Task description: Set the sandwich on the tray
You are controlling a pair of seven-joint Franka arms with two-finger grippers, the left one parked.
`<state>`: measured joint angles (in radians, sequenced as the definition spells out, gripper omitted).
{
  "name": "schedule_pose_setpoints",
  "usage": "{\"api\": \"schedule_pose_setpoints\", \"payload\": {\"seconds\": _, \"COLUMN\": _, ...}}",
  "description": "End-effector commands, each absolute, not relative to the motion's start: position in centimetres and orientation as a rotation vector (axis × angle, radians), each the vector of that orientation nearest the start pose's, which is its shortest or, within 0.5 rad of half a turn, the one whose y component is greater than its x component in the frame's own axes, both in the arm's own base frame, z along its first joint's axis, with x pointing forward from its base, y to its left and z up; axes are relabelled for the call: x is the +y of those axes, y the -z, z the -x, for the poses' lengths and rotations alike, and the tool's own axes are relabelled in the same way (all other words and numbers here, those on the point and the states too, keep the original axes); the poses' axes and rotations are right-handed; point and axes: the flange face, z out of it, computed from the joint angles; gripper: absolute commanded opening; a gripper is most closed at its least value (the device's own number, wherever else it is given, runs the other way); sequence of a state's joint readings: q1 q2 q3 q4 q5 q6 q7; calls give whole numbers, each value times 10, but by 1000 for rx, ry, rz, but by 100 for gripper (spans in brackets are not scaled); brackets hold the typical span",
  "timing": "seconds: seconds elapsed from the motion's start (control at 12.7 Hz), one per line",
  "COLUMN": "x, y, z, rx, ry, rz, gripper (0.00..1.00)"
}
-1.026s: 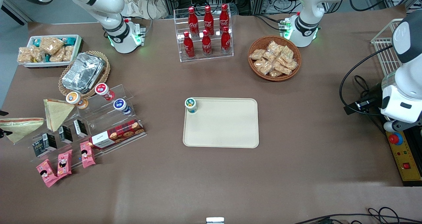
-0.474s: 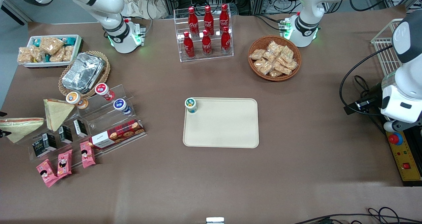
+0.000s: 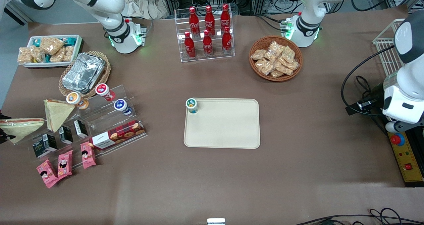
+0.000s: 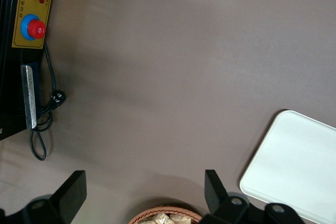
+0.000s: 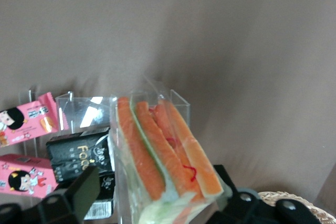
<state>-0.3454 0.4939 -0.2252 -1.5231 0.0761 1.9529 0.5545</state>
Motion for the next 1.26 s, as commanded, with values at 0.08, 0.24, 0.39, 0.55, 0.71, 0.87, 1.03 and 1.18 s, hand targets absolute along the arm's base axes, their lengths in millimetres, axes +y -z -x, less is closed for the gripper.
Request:
{"api": "schedule_pose_setpoints", "payload": {"seconds": 0.08, "x": -355, "y": -375, "z": -591, "rx": 1613, "ry": -52, "rz": 2652, "gripper": 42}}
{"api": "schedule_pose_setpoints", "payload": {"seconds": 0.24, "x": -355, "y": -377, "z": -591, "rx": 1611, "ry": -45, "rz": 2655, "gripper": 26}}
{"api": "schedule_pose_setpoints", "payload": {"seconds": 0.39, "x": -356, "y": -379, "z": -592, "rx": 1610, "ry": -41, "rz": 2659, "gripper": 24}}
{"api": "schedule_pose_setpoints", "payload": {"seconds": 0.55, "x": -355, "y": -388, "z": -592, "rx": 1610, "ry": -24, "rz": 2655, "gripper": 24}}
{"api": "schedule_pose_setpoints", "payload": {"seconds": 0.71, "x": -350, "y": -417, "z": -596, "rx": 1596, "ry": 38, "rz": 2653, "gripper": 24}}
{"api": "schedule_pose_setpoints", "payload": {"seconds": 0.87, "x": -344, "y": -449, "z": -598, "rx": 1566, "ry": 103, "rz": 2659, "gripper": 24}}
{"api": "schedule_pose_setpoints", "payload": {"seconds": 1.03, "x": -324, "y": -488, "z": -598, "rx": 1474, "ry": 164, "rz": 2690, "gripper": 25}}
{"api": "schedule_pose_setpoints", "payload": {"seconds": 1.18, "x": -289, "y": -522, "z": -602, "rx": 1370, "ry": 132, "rz": 2722, "gripper": 26}}
